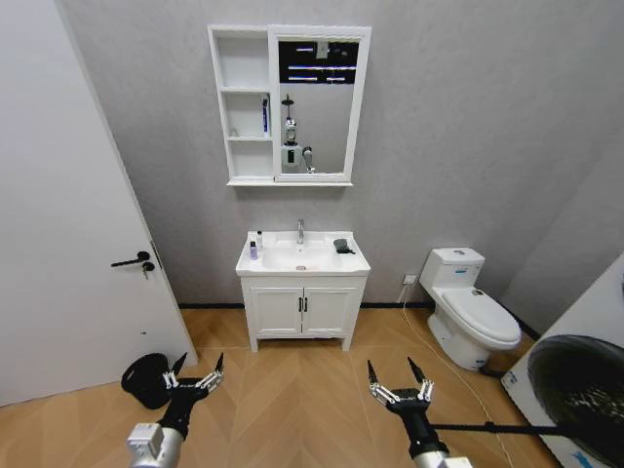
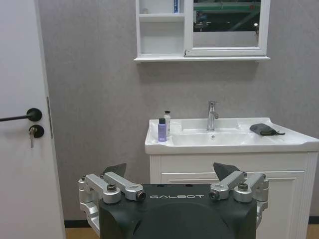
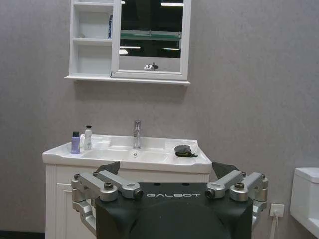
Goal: Move facial cleanser and shampoo from washbasin to cabinet, then wipe washbasin with towel.
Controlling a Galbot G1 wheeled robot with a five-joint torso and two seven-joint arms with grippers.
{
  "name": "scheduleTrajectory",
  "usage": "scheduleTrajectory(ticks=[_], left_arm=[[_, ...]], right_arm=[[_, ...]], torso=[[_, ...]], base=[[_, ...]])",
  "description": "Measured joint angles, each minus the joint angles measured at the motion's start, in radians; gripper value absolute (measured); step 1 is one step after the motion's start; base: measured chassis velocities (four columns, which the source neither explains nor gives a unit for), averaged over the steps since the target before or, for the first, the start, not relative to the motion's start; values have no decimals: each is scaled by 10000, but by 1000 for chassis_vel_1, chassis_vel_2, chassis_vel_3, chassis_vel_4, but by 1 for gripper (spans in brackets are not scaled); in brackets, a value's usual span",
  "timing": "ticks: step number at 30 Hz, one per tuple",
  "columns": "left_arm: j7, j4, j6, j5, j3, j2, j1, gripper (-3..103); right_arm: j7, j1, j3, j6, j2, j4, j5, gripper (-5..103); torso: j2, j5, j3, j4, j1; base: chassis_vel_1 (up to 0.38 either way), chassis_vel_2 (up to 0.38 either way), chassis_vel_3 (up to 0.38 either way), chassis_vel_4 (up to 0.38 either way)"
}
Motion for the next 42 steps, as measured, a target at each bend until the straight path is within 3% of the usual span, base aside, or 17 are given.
scheduleTrajectory(ticks=[20, 40, 42], left_arm=[[62, 265, -36, 119, 221, -272, -98, 97], [16, 529, -130, 194, 439, -302, -226, 97], [6, 555, -130, 196, 477, -305, -233, 97]], right_arm=[[-143, -11, 106, 162, 47, -83, 185, 100], [-281, -30, 152, 320, 74, -166, 191, 100], [-289, -44, 167, 332, 74, -177, 197, 100]], torso=[[1, -1, -2, -1, -3], [-1, 7, 0, 4, 0], [-2, -8, 1, -2, 4]], base=[[-18, 12, 17, -19], [-238, 244, 243, -233], [-349, 358, 359, -342]])
